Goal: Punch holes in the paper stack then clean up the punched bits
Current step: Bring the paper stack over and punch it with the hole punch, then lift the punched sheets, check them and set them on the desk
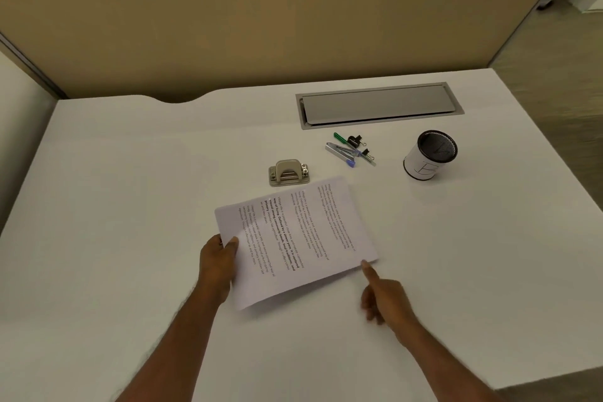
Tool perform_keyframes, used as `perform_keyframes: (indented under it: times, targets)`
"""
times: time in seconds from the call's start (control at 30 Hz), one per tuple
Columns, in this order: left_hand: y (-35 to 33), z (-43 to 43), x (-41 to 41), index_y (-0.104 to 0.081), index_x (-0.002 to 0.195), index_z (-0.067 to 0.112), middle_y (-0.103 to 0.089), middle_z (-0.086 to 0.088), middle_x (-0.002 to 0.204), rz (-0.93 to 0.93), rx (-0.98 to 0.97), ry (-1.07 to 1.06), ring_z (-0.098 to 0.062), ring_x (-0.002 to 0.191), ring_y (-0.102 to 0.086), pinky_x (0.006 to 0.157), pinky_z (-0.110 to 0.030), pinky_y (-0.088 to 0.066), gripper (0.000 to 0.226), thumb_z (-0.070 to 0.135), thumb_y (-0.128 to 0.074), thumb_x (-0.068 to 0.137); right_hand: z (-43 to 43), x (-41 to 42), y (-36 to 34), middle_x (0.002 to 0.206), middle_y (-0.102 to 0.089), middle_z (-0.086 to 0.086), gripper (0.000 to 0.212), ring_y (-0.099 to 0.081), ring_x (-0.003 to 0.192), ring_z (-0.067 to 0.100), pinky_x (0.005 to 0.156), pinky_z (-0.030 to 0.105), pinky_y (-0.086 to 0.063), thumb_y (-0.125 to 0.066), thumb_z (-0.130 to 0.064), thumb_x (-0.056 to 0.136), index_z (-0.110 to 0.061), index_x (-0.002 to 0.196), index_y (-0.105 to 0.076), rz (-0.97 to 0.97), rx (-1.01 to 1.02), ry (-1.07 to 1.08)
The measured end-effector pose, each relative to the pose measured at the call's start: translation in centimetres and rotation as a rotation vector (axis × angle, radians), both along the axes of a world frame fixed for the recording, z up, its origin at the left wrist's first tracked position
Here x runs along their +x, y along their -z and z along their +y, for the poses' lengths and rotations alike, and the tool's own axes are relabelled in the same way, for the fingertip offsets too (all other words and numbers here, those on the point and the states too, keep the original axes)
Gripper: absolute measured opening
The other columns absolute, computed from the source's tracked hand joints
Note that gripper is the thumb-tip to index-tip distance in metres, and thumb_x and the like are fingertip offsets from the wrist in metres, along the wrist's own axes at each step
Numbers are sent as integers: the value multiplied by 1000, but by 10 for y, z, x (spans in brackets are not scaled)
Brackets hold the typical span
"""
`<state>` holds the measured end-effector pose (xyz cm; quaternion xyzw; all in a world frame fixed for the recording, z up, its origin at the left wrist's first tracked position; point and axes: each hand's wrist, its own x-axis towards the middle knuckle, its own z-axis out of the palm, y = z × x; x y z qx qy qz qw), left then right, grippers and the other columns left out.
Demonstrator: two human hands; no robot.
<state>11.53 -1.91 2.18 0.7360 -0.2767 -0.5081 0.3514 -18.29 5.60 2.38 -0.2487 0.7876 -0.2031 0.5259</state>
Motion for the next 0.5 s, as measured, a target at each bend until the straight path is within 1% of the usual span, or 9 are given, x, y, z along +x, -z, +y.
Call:
perform_keyframes:
  times: [0.03,0.07,0.1,0.17,0.2,0.23,0.3,0.37,0.5]
  targets:
    - [-2,2,-4,-60,112,14,-69,-5,100,10,-1,-10,-23,84,-69,65,-32,-53,17,19,-47,103,3,9,-3,66,-72,15,67,-66,53,23,52,29,-51,-56,-73,75,-8,64,-67,-131,36,-13]
    - [-4,3,-8,-60,112,14,-69,-5,99,22,-2,-20,-23,83,-69,63,-32,-53,16,19,-47,103,4,17,-4,78,-75,17,68,-71,64,25,58,30,-55,-57,-72,73,-6,77,-70,-253,38,11]
    - [-7,5,-12,-60,111,14,-69,-4,98,35,-4,-28,-22,83,-69,61,-31,-53,15,18,-47,103,3,25,-5,88,-75,18,67,-74,77,27,68,33,-58,-58,-70,74,-6,90,-70,-379,14,68]
    - [-11,9,-21,-60,110,13,-69,-4,98,64,-4,-49,-22,84,-69,63,-31,-53,15,17,-47,103,-3,40,-7,107,-73,16,53,-71,99,29,87,41,-56,-58,-57,85,-13,112,-66,-675,-69,244]
    - [-12,11,-26,-60,111,12,-69,-5,100,78,-3,-66,-23,85,-68,67,-33,-54,16,16,-47,103,-7,47,-9,114,-71,14,45,-69,105,29,90,43,-54,-59,-49,89,-18,120,-63,-805,-121,322]
    - [-14,13,-31,-60,112,11,-69,-6,101,92,-4,-87,-23,87,-68,71,-36,-54,16,15,-47,103,-12,51,-11,119,-69,12,40,-68,109,27,89,43,-55,-60,-39,91,-21,126,-59,-891,-174,384]
    - [-17,19,-41,-59,113,13,-68,-4,102,115,-24,-122,-22,88,-67,73,-36,-53,16,15,-46,103,-22,55,-13,122,-69,9,37,-68,109,26,81,40,-58,-60,-19,92,-23,129,-57,-923,-261,458]
    - [-19,27,-48,-58,114,14,-68,-2,103,137,-53,-140,-20,90,-67,69,-31,-52,17,14,-45,103,-29,55,-16,120,-70,8,40,-68,107,26,77,37,-59,-59,-5,92,-21,128,-58,-846,-311,456]
    - [-20,45,-47,-57,121,16,-70,0,110,264,-82,-109,-20,98,-68,73,-31,-56,22,10,-48,101,-44,43,-23,118,-71,4,38,-68,107,25,79,38,-58,-57,0,91,-21,123,-62,-716,-356,342]
